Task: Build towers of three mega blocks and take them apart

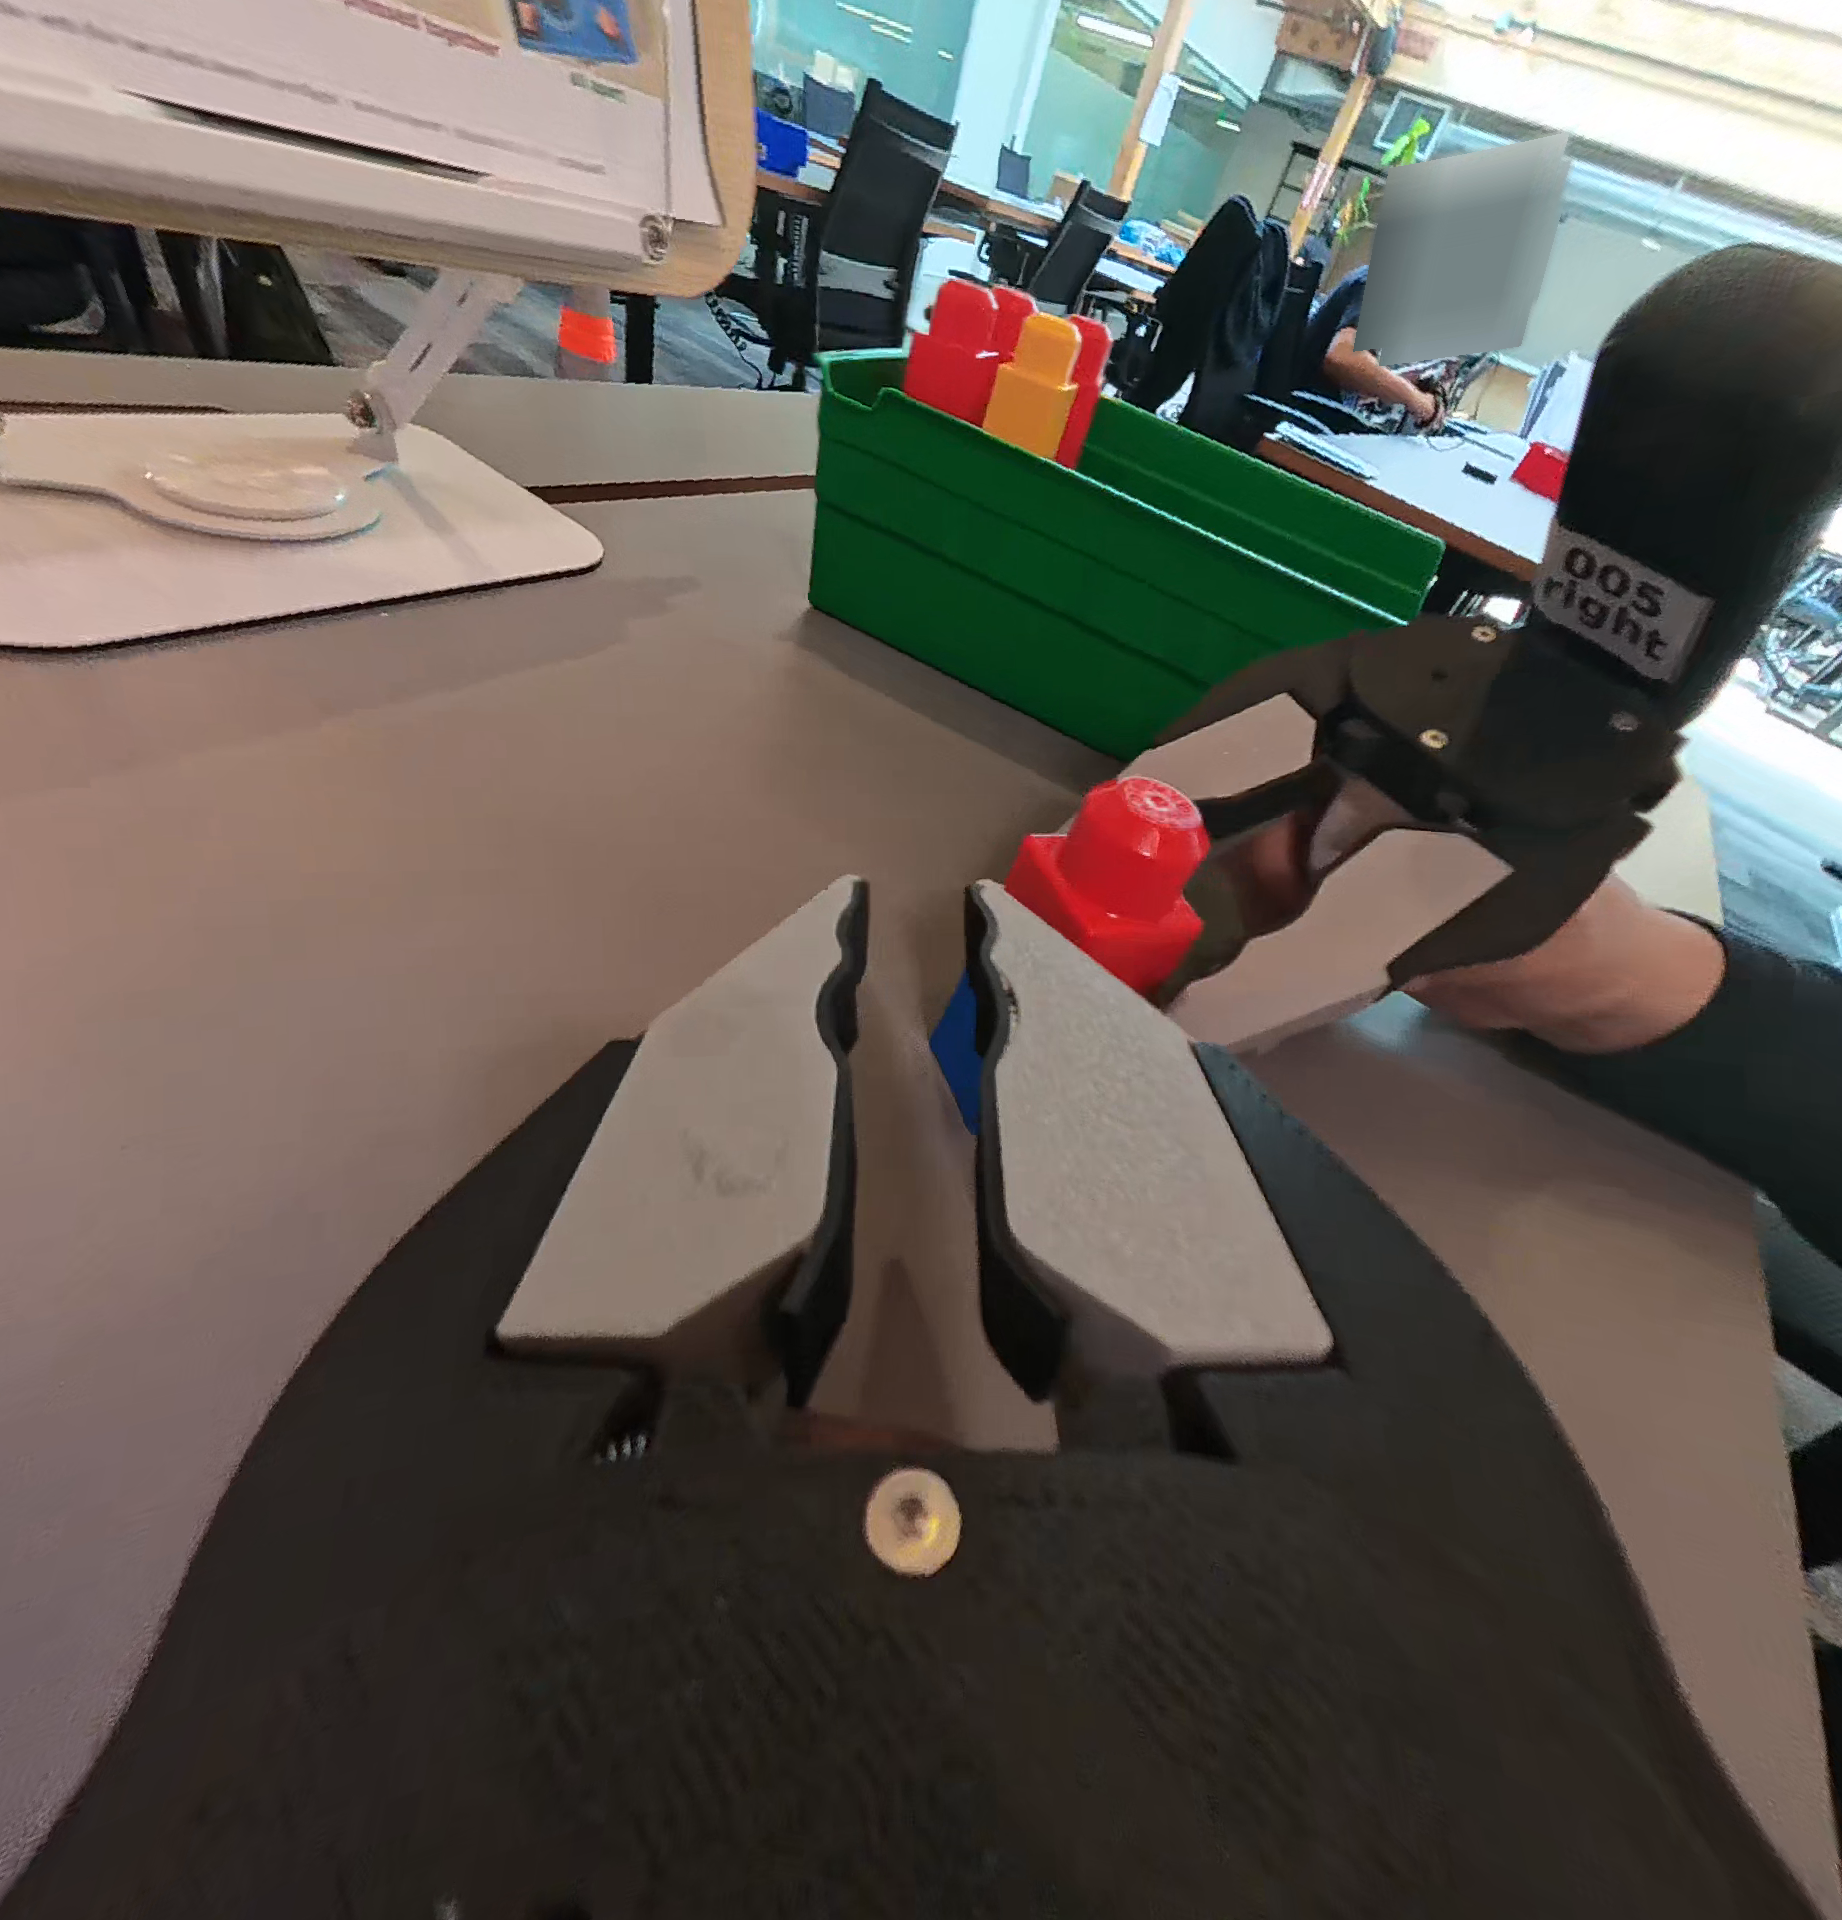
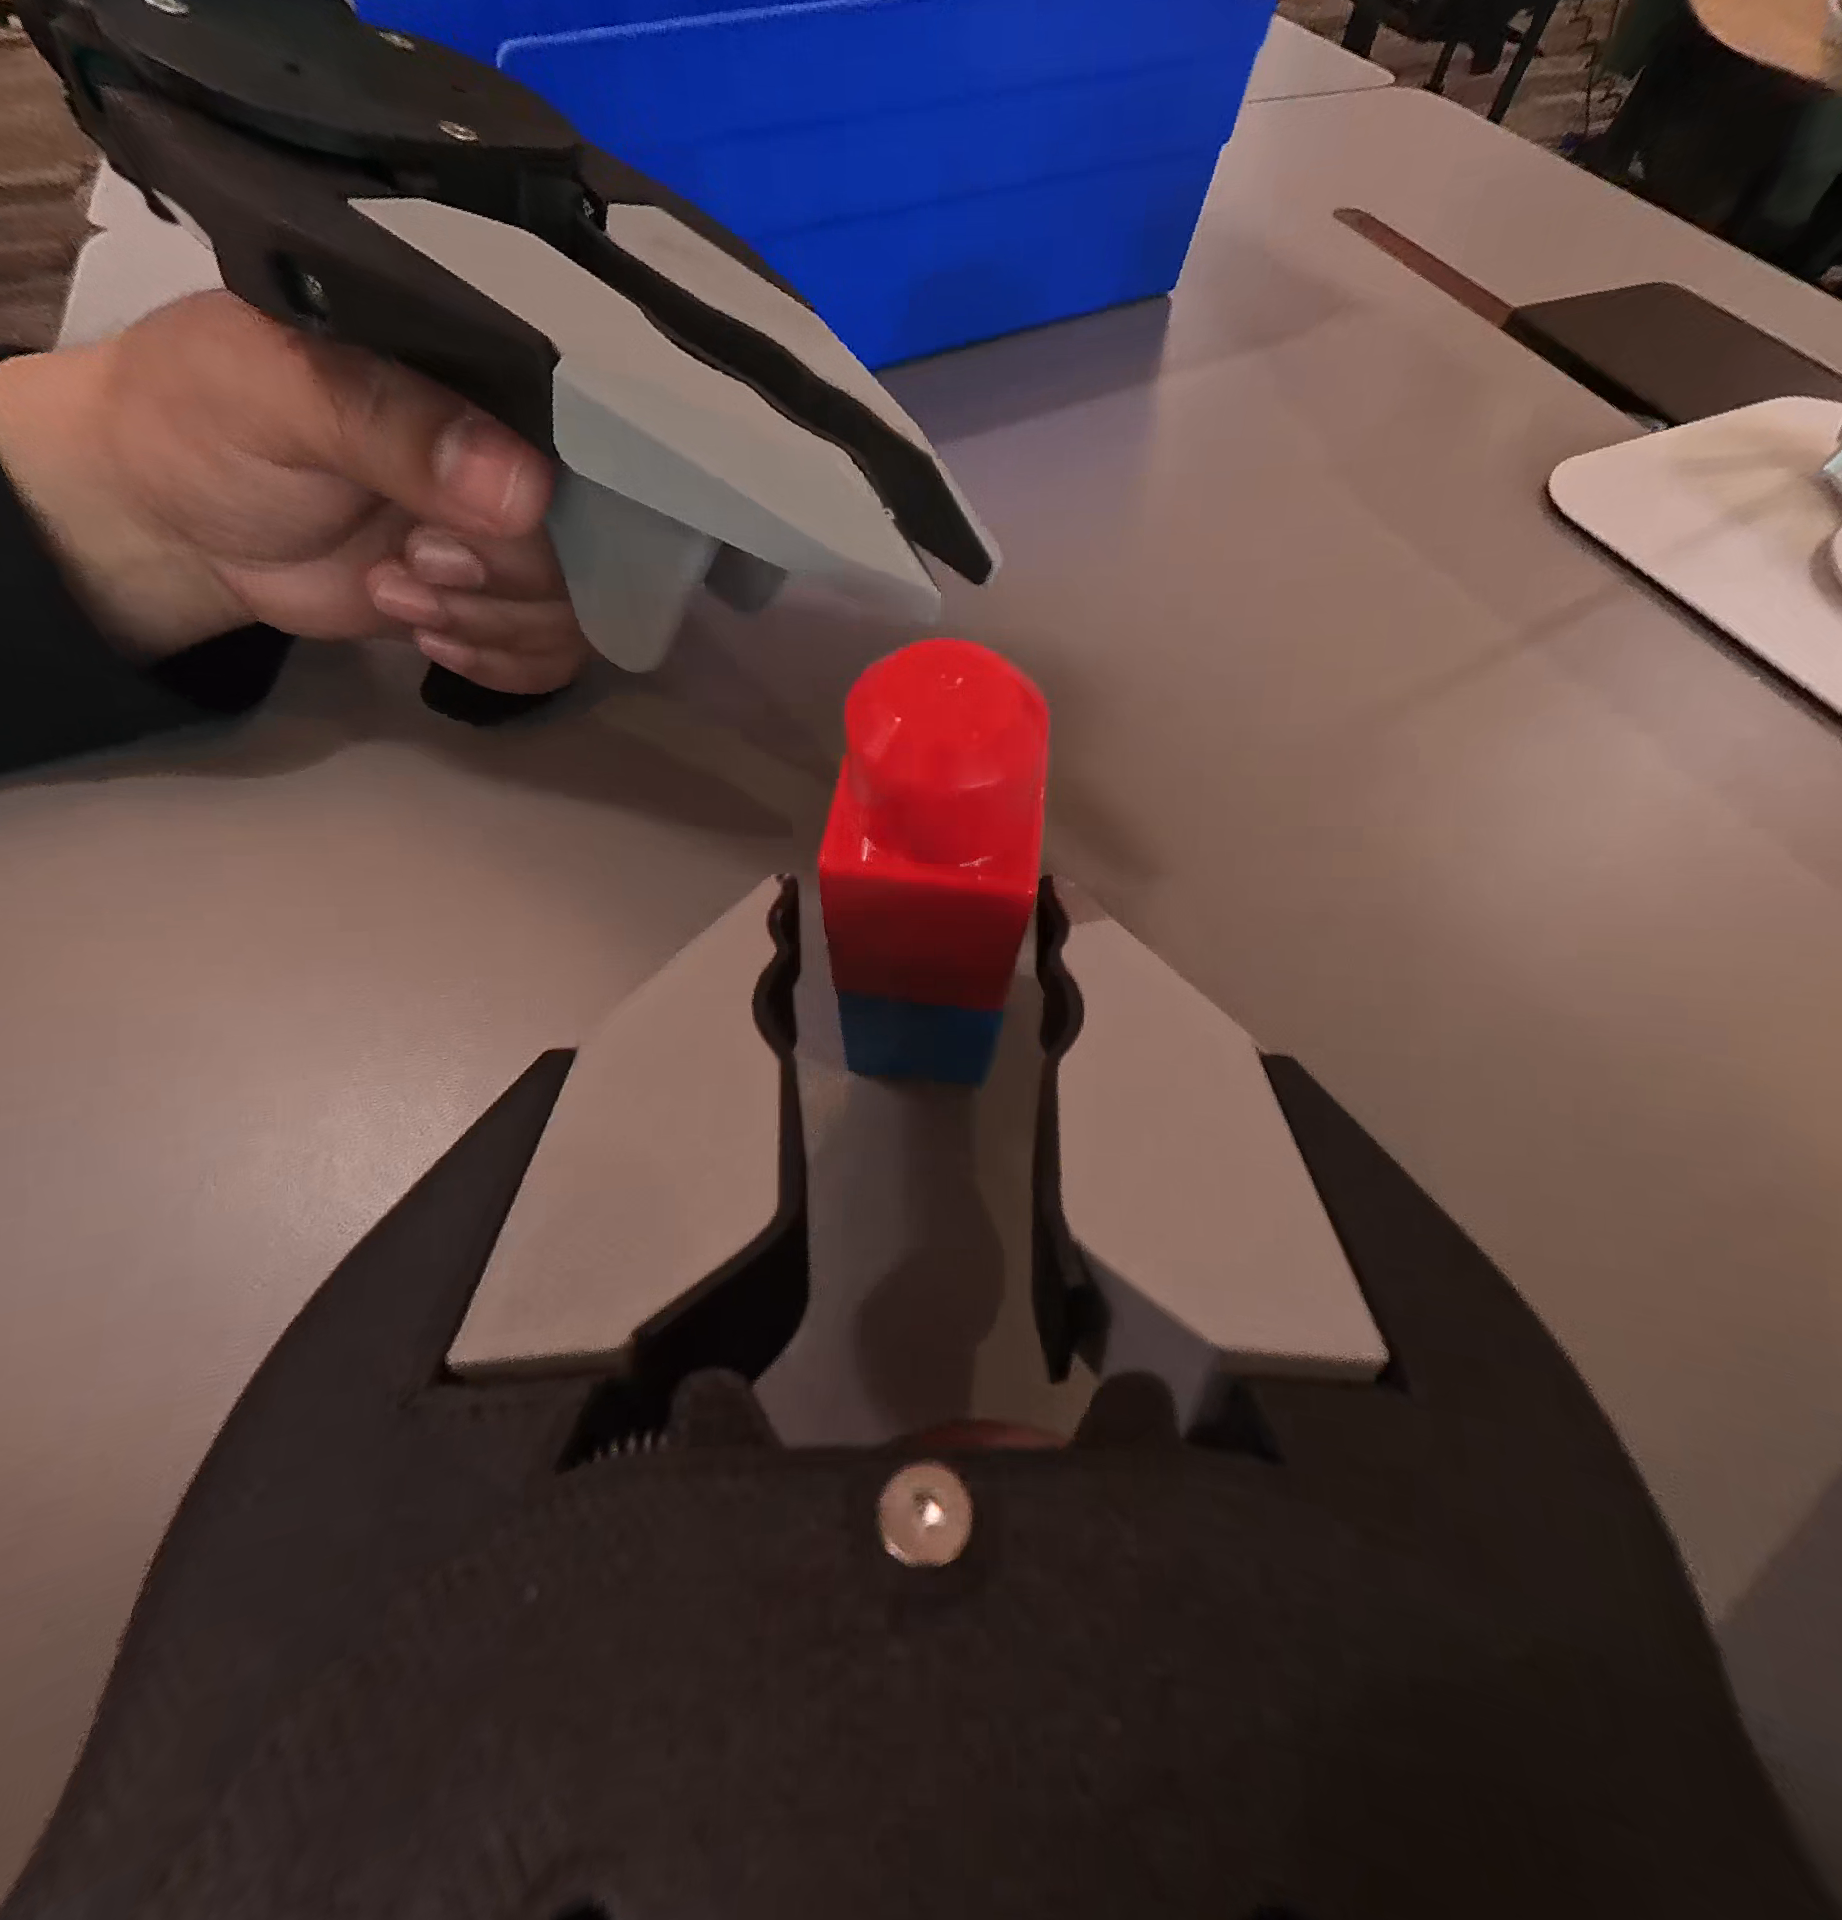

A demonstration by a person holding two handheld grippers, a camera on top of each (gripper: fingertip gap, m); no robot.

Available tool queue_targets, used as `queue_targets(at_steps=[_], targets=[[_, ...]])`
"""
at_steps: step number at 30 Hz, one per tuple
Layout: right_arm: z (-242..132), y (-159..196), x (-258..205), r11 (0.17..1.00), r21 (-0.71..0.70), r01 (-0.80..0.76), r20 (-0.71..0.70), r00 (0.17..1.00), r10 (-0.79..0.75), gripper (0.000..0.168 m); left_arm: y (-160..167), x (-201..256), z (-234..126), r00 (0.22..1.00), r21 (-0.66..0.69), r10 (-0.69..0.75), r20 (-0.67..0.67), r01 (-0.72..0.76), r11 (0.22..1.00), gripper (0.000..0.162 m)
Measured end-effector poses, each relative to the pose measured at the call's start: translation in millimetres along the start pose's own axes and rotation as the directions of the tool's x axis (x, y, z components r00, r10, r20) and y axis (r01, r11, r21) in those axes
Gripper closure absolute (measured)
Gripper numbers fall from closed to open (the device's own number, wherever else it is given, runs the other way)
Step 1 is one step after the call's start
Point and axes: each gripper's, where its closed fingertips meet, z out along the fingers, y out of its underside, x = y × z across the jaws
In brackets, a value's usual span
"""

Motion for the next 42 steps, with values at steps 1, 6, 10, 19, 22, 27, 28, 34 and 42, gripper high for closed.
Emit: queue_targets(at_steps=[1, 6, 10, 19, 22, 27, 28, 34, 42], targets=[[0, 0, 1, 1.0, 0.0, -0.007, -0.004, 1.0, 0.007, 0.124, 0, -2, 0, 1.0, 0.003, -0.012, 0.005, 0.012, 1.0, 0.145], [-5, -9, 6, 0.998, 0.066, -0.017, -0.024, 1.0, 0.019, 0.11, 0, -2, 0, 1.0, 0.001, 0.001, 0.011, -0.001, 1.0, 0.134], [-28, -37, 20, 0.965, 0.26, -0.034, -0.094, 0.994, 0.06, 0.092, -1, -1, 1, 0.998, 0.0, 0.055, 0.041, -0.055, 0.999, 0.113], [-71, -57, 54, 0.913, 0.408, 0.024, -0.325, 0.938, 0.12, 0.07, -5, -13, 0, 0.991, 0.025, 0.056, 0.119, -0.06, 0.998, 0.1], [-73, -58, 56, 0.907, 0.42, 0.025, -0.33, 0.936, 0.127, 0.072, -10, -16, -4, 0.985, 0.055, 0.078, 0.155, -0.088, 0.995, 0.1], [-71, -54, 57, 0.915, 0.403, 0.007, -0.328, 0.935, 0.137, 0.072, -12, -22, -5, 0.984, 0.066, 0.058, 0.171, -0.07, 0.995, 0.1], [-71, -55, 56, 0.915, 0.403, 0.009, -0.328, 0.935, 0.135, 0.072, -13, -22, -5, 0.983, 0.07, 0.059, 0.174, -0.072, 0.995, 0.1], [-73, -55, 57, 0.92, 0.39, 0.03, -0.351, 0.929, 0.119, 0.076, -15, -20, -7, 0.98, 0.087, 0.079, 0.182, -0.096, 0.992, 0.103], [-71, -55, 57, 0.919, 0.393, 0.023, -0.345, 0.93, 0.125, 0.079, -15, -19, -7, 0.98, 0.09, 0.079, 0.18, -0.096, 0.991, 0.103]])
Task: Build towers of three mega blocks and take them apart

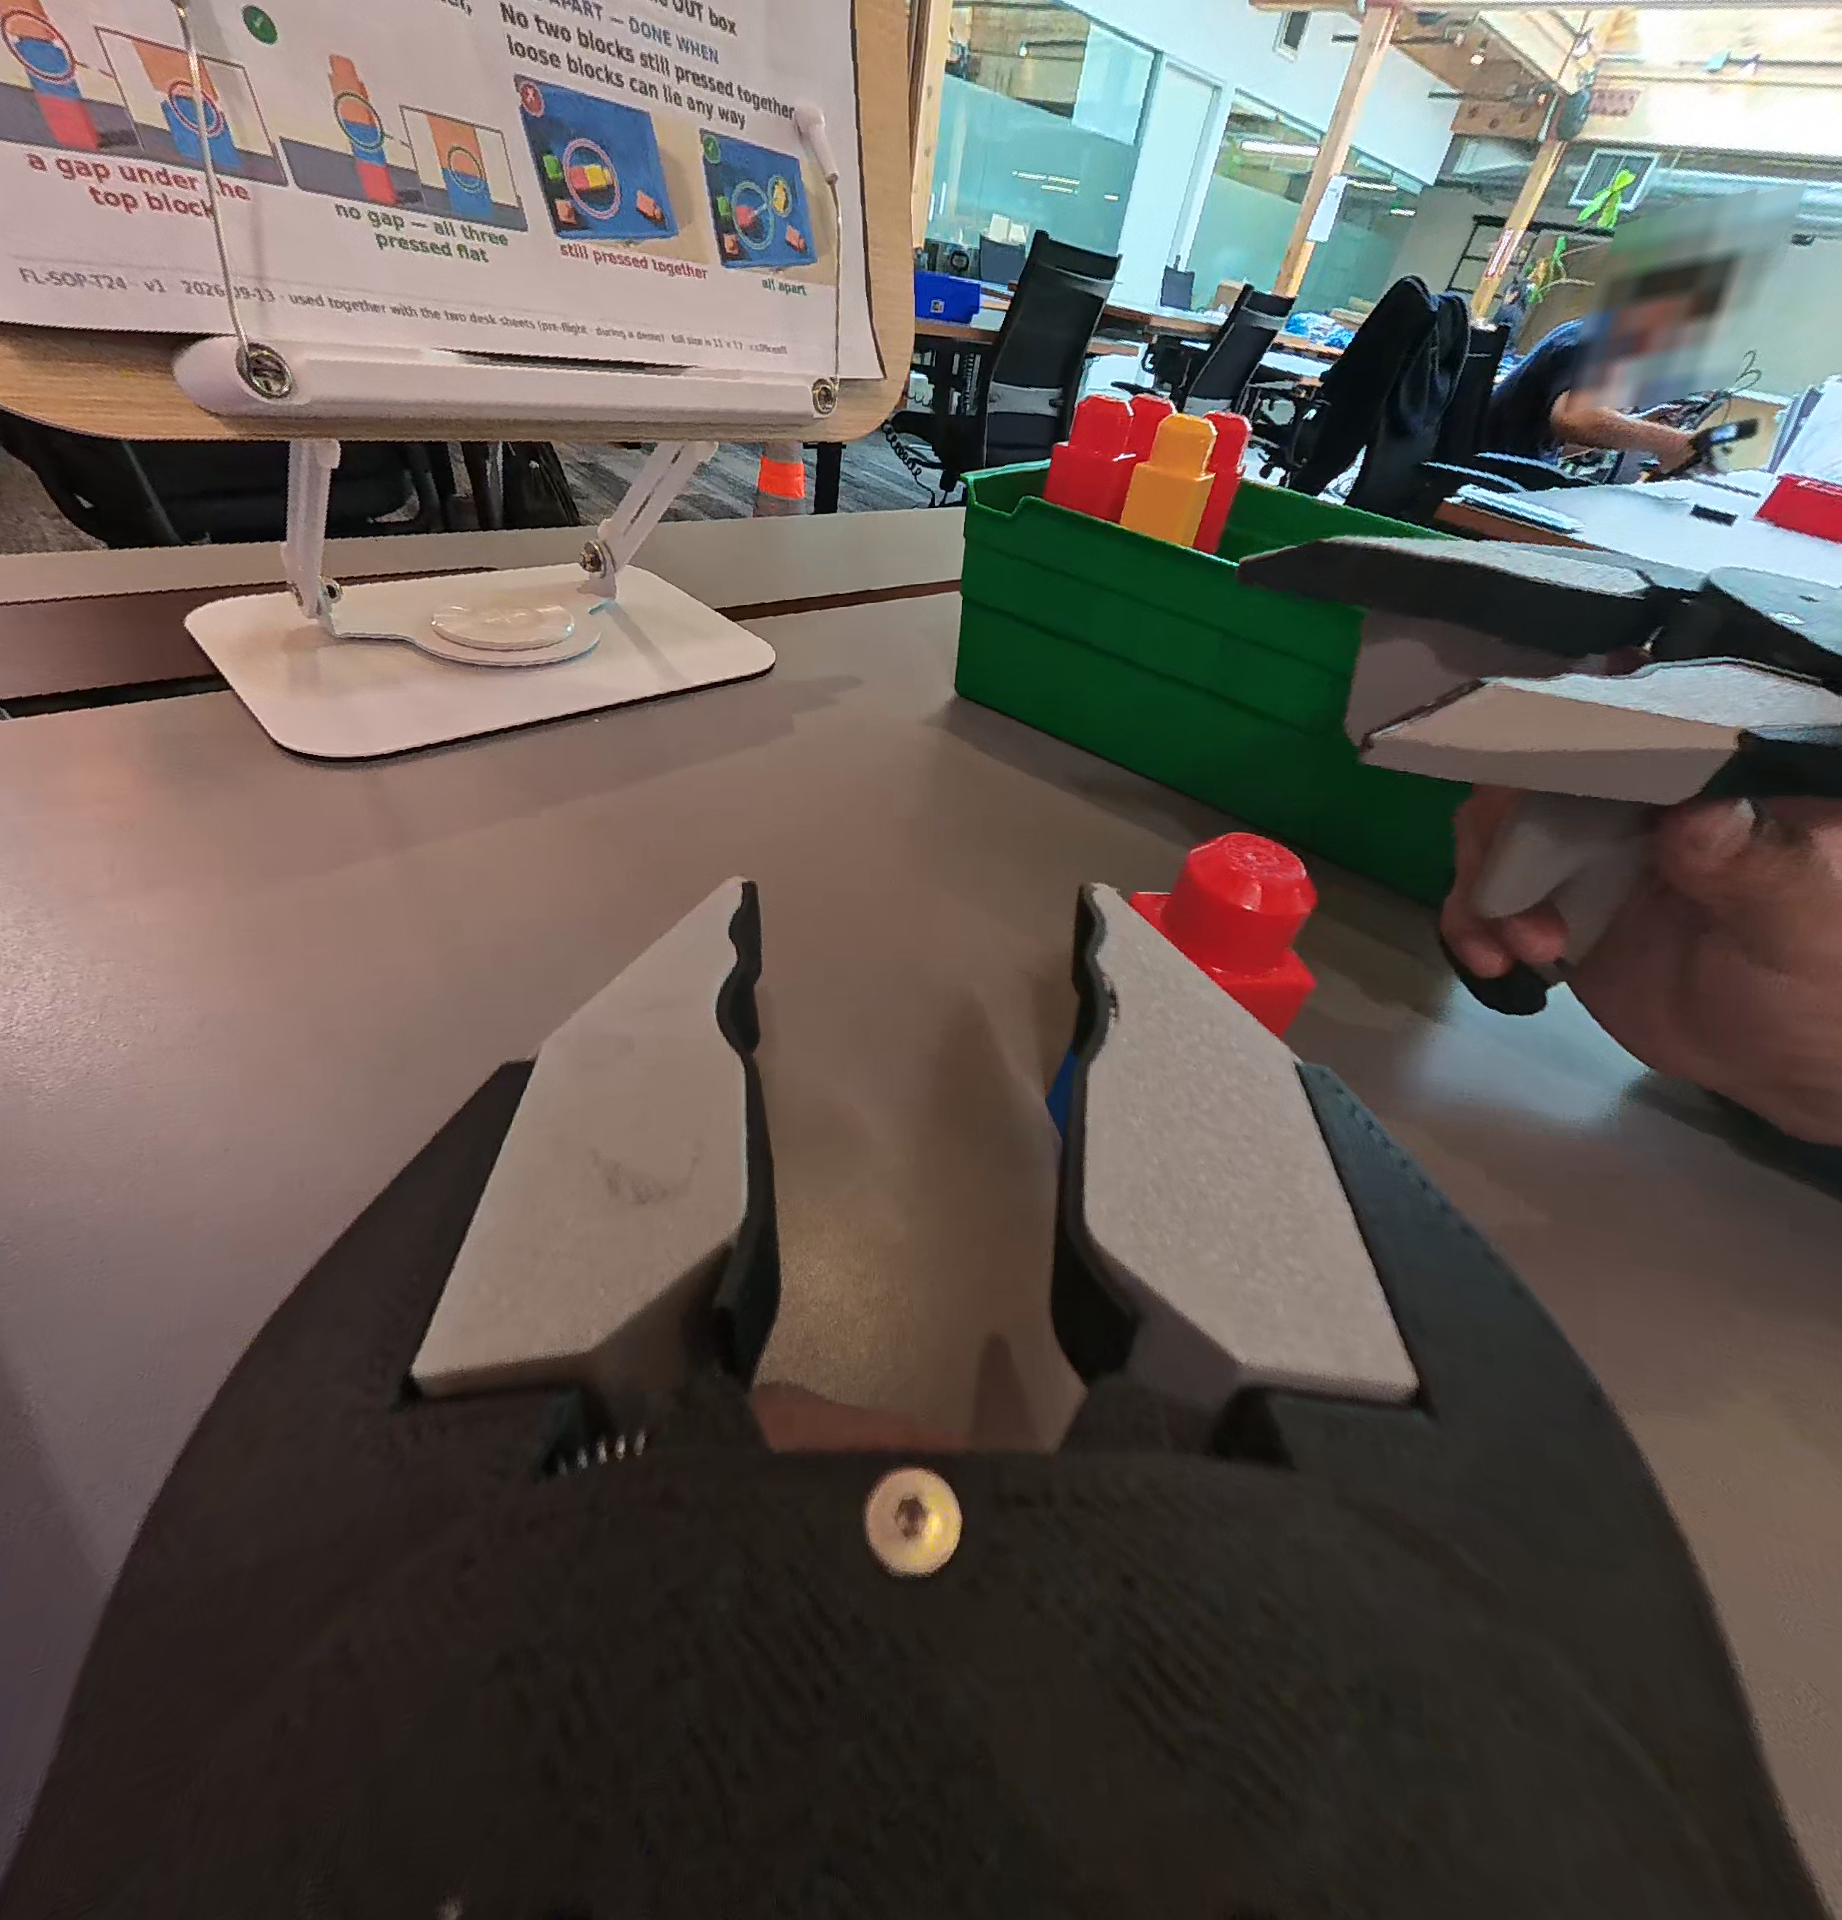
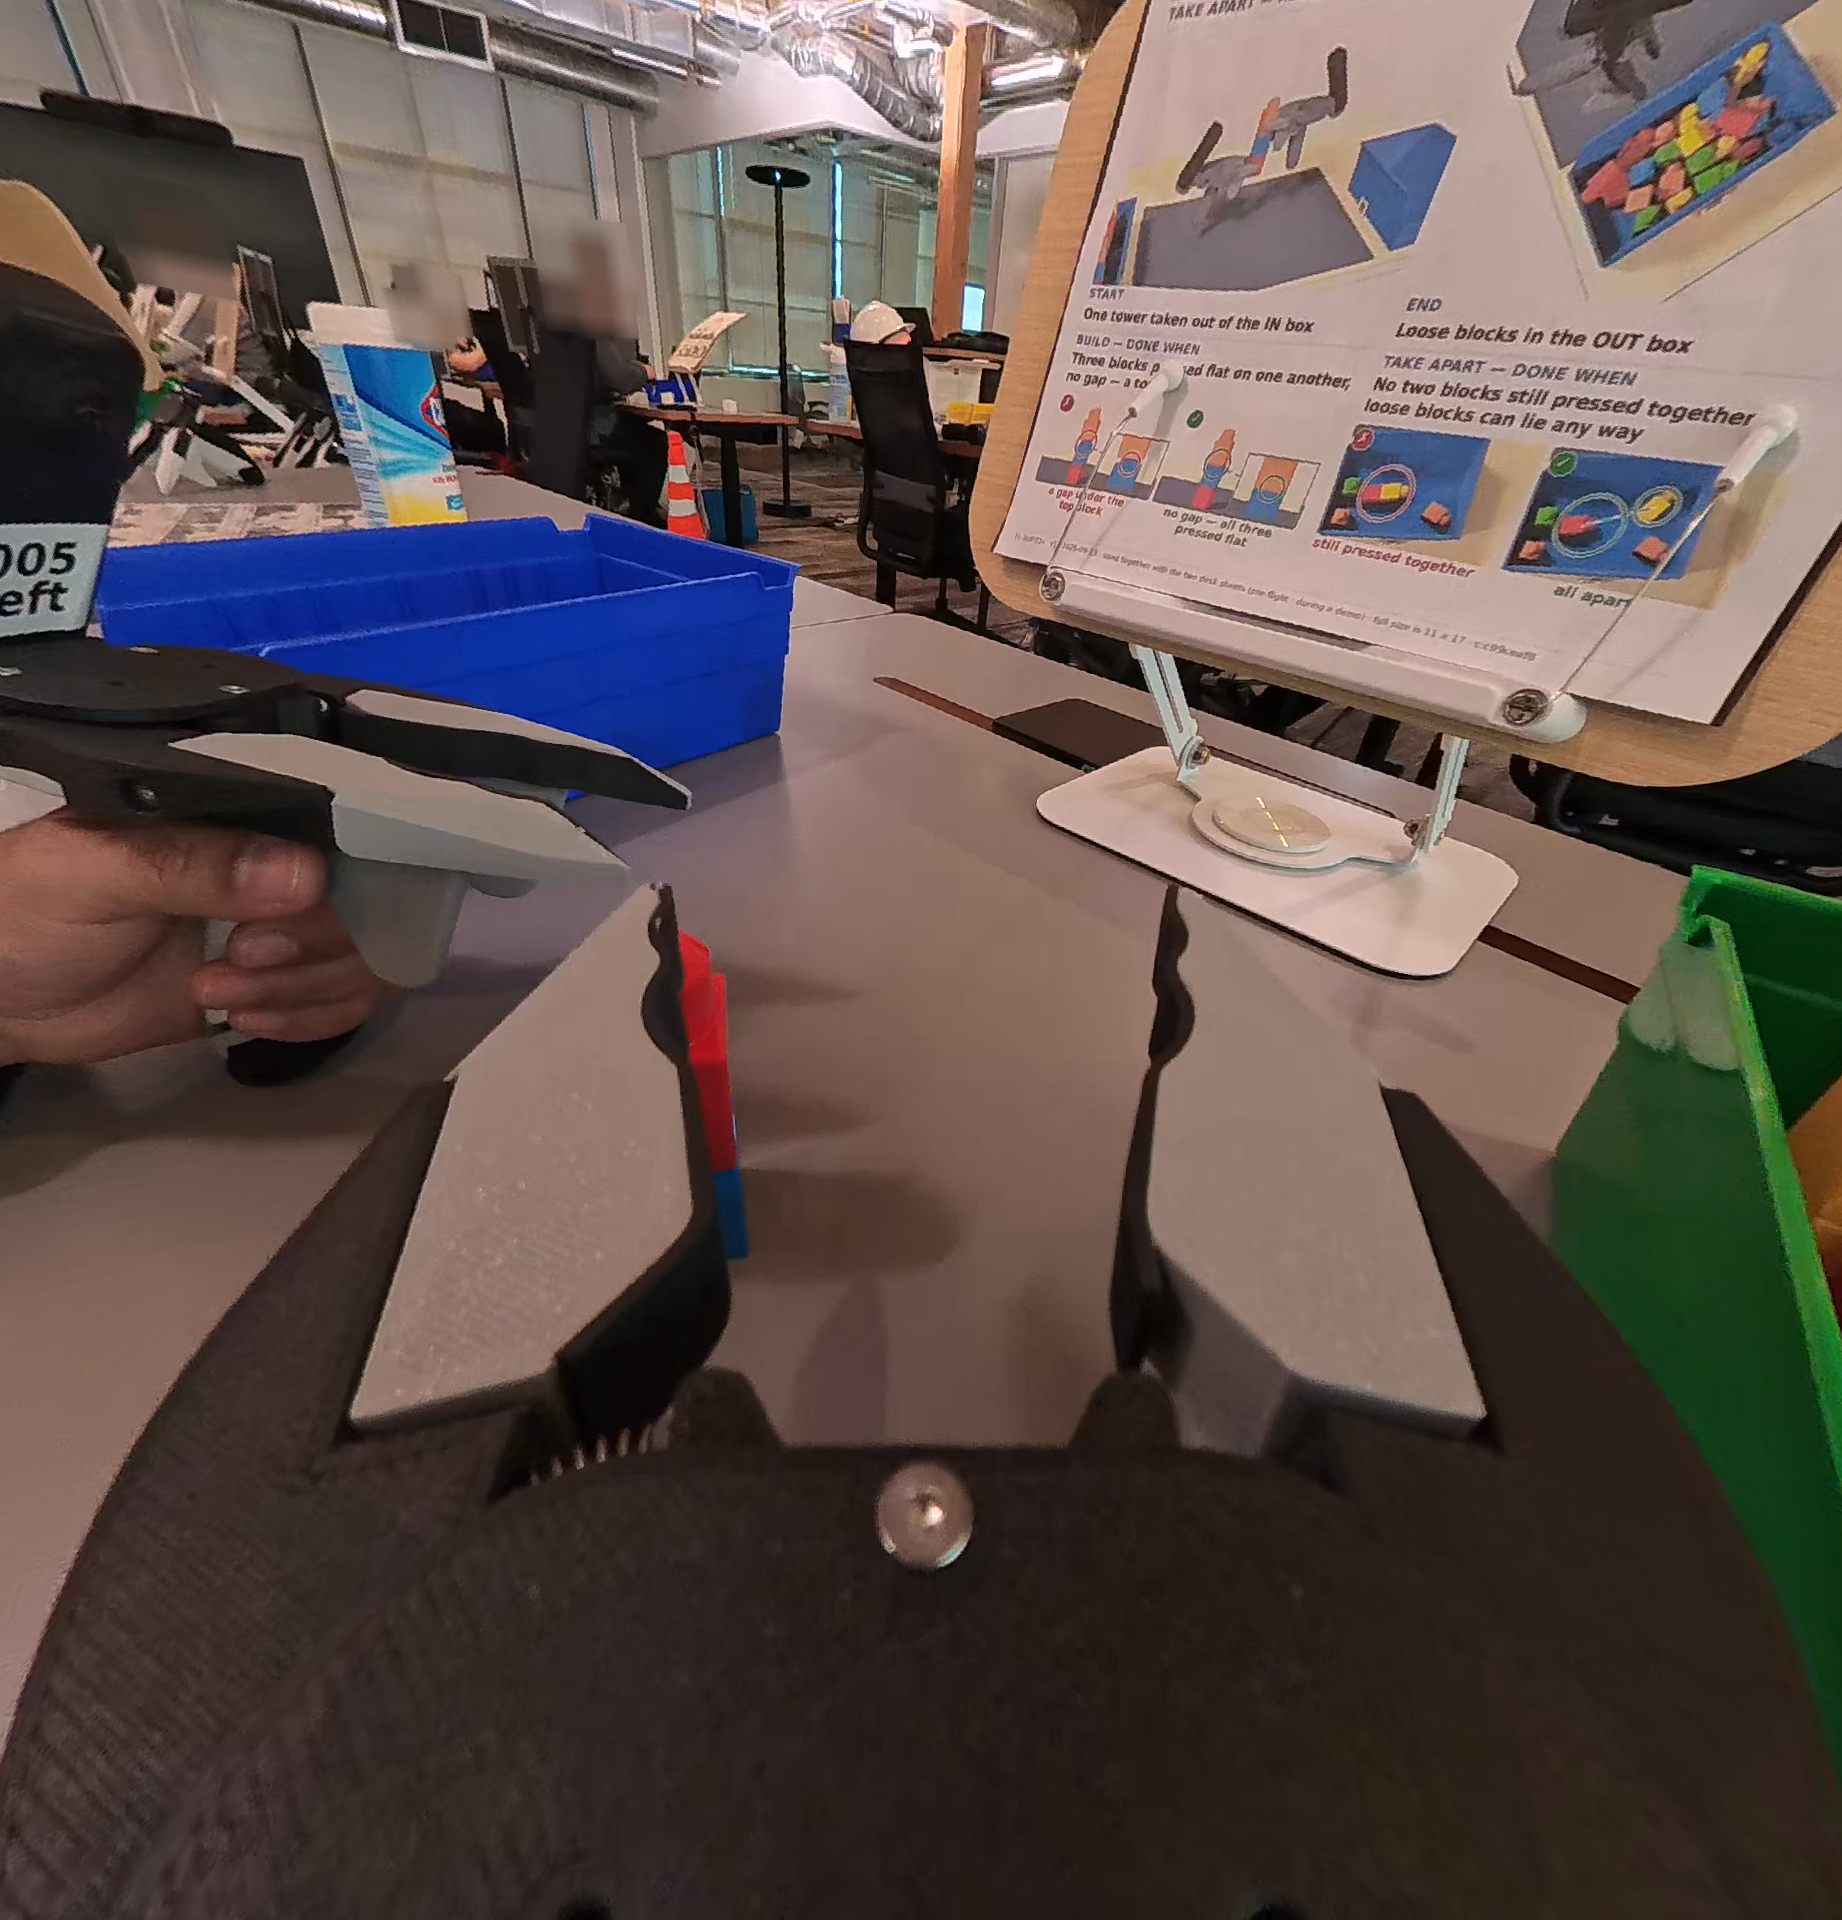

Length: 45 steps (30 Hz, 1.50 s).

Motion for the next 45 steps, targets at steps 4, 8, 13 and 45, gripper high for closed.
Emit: queue_targets(at_steps=[4, 8, 13, 45], targets=[[3, 3, -2, 1.0, -0.015, 0.008, 0.006, 1.0, -0.008, 0.08, 1, 0, 1, 1.0, -0.006, -0.004, -0.006, 0.004, 1.0, 0.103], [2, 3, -1, 1.0, -0.012, 0.006, 0.002, 1.0, -0.006, 0.08, 1, 2, 1, 1.0, -0.008, 0.01, -0.007, -0.01, 1.0, 0.103], [1, 2, 1, 1.0, -0.007, -0.007, -0.004, 1.0, 0.007, 0.081, 1, 3, 0, 1.0, -0.005, 0.02, -0.006, -0.02, 1.0, 0.104], [-2, -25, -8, 0.996, 0.079, 0.05, 0.003, 0.999, -0.051, 0.08, -10, -1, -10, 1.0, 0.08, 0.024, 0.014, -0.025, 0.996, 0.11]])
